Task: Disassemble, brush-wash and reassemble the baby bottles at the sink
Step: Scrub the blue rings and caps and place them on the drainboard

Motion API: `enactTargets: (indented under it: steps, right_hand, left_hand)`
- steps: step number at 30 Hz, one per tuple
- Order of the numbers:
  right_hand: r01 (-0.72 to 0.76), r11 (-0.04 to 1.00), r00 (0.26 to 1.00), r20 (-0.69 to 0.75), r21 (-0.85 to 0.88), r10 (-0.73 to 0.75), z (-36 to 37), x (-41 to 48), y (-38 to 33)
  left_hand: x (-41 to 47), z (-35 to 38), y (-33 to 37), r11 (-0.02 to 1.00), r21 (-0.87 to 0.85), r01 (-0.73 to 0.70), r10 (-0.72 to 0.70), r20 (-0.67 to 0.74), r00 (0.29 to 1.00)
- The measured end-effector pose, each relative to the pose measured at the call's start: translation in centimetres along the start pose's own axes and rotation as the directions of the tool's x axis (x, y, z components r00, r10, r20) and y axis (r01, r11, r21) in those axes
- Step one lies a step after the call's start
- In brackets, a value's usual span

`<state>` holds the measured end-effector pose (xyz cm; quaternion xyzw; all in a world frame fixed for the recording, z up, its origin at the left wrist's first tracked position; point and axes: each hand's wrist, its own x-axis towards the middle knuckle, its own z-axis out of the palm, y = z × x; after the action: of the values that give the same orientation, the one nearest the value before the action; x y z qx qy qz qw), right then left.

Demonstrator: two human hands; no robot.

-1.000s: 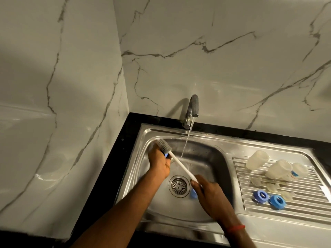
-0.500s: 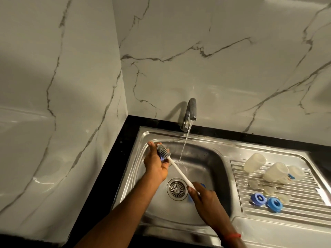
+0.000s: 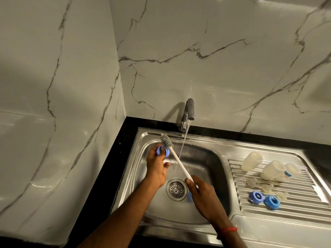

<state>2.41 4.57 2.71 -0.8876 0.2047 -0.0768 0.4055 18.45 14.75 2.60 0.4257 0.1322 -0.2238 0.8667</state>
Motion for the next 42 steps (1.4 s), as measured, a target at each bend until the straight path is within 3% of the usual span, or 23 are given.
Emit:
enactTargets:
  steps: [8,13,16,22,27,30,34,39,42]
  right_hand:
    - [0.011,0.999,0.999,0.039,-0.052,-0.009,-0.5,0.0,-0.7]
    - [0.053,0.990,0.998,0.023,-0.132,-0.051,-0.6,0.0,-0.4]
    - [0.068,0.981,0.998,0.022,-0.181,-0.065,-0.3,-0.3,0.9]
    - [0.082,0.961,0.995,0.071,-0.263,-0.065,-0.3,-1.5,1.5]
    - [0.111,0.945,0.993,-0.008,-0.307,-0.119,0.0,0.2,-0.4]
    - [0.125,0.948,0.991,-0.001,-0.291,-0.131,0.1,0.5,-0.7]
    - [0.114,0.958,0.991,0.099,-0.264,-0.091,-0.2,-0.9,0.1]
    - [0.127,0.943,0.992,0.056,-0.306,-0.115,-0.2,0.8,-0.4]
    - [0.132,0.952,0.991,0.047,-0.275,-0.124,0.4,0.8,-0.5]
  left_hand:
    - [-0.4,-1.0,0.0,0.980,0.162,-0.120,0.125,-0.019,0.992]
    - [-0.6,-1.5,0.3,0.894,0.387,-0.226,0.208,0.089,0.974]
    - [-0.4,-1.8,0.5,0.839,0.487,-0.245,0.245,0.064,0.967]
    - [0.9,-2.2,1.1,0.870,0.459,-0.179,0.260,-0.118,0.958]
    - [-0.2,-1.0,-0.2,0.824,0.535,-0.187,0.262,-0.067,0.963]
    - [-0.1,-0.9,0.4,0.828,0.531,-0.180,0.284,-0.120,0.951]
    - [0.7,-1.9,1.4,0.851,0.503,-0.153,0.286,-0.198,0.938]
    - [-0.9,-1.2,0.1,0.876,0.461,-0.140,0.239,-0.163,0.957]
    - [-0.2,-1.2,0.9,0.905,0.413,-0.107,0.212,-0.219,0.952]
